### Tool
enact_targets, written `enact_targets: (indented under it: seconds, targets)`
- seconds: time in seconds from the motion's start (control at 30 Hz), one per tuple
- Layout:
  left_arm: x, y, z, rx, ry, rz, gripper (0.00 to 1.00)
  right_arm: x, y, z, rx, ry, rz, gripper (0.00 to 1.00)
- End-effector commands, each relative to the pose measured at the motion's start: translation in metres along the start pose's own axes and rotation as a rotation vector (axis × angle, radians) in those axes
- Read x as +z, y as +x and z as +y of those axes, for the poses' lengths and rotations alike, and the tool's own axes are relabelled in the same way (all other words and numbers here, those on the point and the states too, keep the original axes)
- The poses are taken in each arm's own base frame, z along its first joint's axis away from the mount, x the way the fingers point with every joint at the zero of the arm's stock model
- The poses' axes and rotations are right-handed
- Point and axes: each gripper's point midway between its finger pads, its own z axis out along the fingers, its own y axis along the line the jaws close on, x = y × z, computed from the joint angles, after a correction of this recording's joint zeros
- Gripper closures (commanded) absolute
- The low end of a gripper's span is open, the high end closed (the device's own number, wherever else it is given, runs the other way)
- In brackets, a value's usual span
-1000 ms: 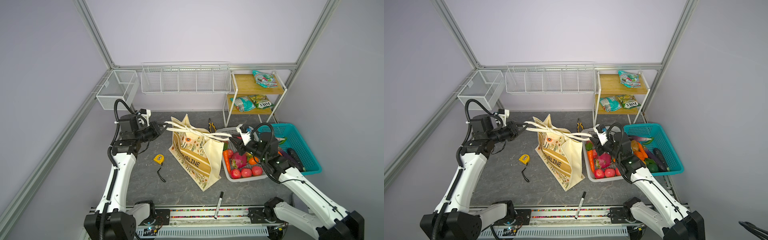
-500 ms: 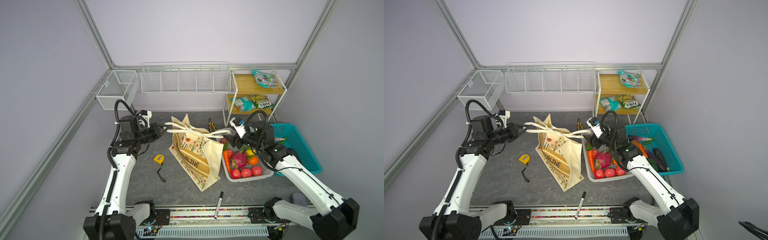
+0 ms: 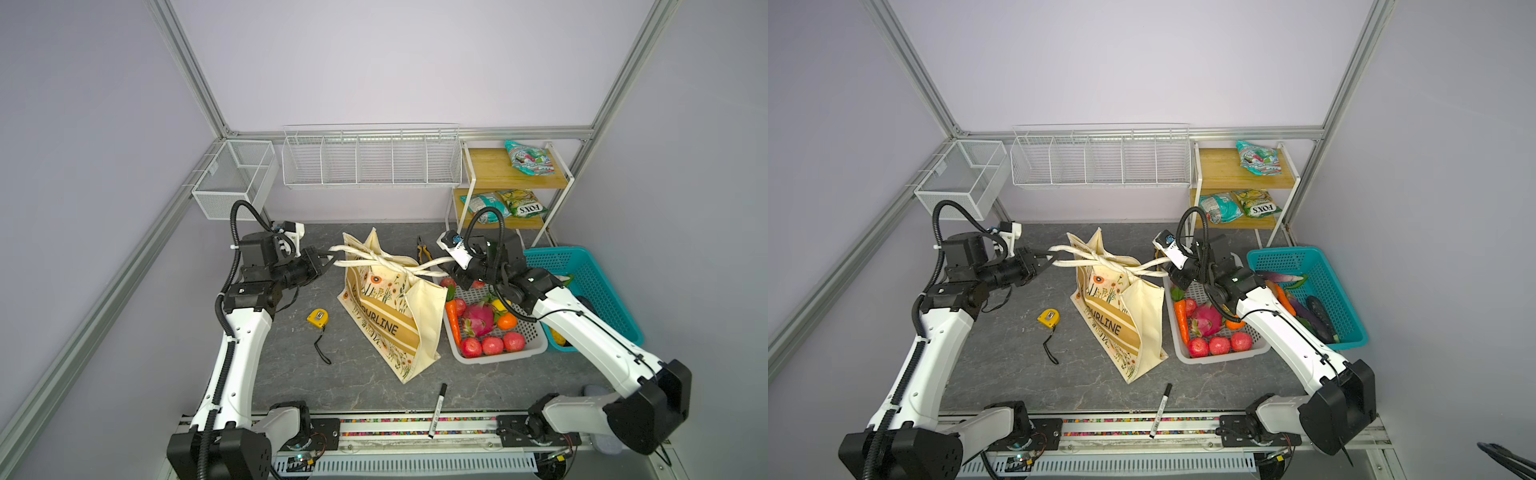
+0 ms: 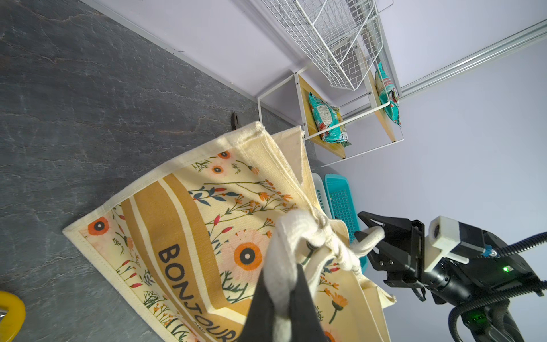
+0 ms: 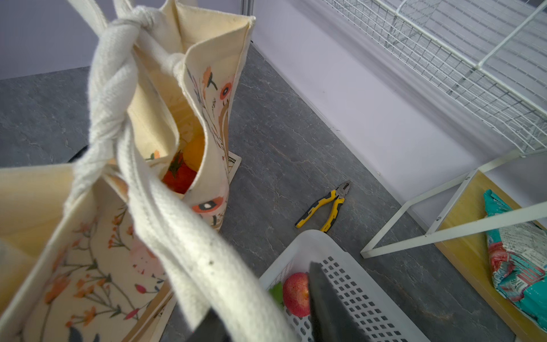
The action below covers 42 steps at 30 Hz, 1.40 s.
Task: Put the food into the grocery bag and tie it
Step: 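Open both grippers and release the knotted handles above the tote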
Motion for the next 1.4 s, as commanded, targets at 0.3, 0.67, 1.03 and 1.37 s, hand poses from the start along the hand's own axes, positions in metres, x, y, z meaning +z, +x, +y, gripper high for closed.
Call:
enact_targets:
  seconds: [0.3, 0.67, 1.03, 1.37]
  targets:
    - [-0.022, -0.039, 0.074, -0.119, -0.266, -0.182, 1.00, -0.041, 0.035, -0.042, 0.224, 0.217, -0.026, 0.93]
    - [-0.014, -0.030, 0.013, 0.006, -0.007, -0.109, 0.87, -0.042, 0.022, -0.010, 0.221, 0.045, -0.104, 0.65]
    - [-0.019, -0.012, -0.021, 0.100, 0.016, -0.086, 0.28, -0.054, 0.003, 0.014, 0.175, -0.005, -0.145, 0.26]
    - [-0.123, -0.032, 0.023, 0.211, -0.578, -0.446, 0.01, -0.105, 0.004, -0.023, 0.205, 0.251, -0.226, 0.12]
